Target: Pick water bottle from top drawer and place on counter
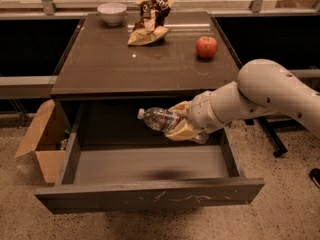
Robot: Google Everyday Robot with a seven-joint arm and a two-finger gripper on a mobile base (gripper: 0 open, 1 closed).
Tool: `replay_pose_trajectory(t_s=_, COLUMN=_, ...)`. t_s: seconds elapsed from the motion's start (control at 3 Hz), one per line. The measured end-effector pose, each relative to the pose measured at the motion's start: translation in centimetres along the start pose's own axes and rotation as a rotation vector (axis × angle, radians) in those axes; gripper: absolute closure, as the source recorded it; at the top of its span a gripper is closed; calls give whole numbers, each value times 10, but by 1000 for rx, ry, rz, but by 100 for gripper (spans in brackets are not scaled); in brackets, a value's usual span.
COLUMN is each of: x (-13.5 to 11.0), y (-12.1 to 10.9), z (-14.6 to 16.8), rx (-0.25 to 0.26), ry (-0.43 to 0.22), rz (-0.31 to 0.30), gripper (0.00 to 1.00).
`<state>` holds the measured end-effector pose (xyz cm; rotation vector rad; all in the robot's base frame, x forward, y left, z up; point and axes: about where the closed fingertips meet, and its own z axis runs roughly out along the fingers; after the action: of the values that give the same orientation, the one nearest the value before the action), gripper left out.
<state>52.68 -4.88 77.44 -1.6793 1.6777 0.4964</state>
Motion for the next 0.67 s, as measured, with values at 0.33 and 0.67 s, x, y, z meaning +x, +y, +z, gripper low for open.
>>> replay_pose_trajectory(t_s=0.33, x=-4, y=-5, z=-5, rx=15, ry=-24, rz=-2, gripper=100)
replay_pose_trajectory(t_s=0.67, x=-34, y=-38, z=-24, rx=44, ry=-11, rz=-60, gripper=100)
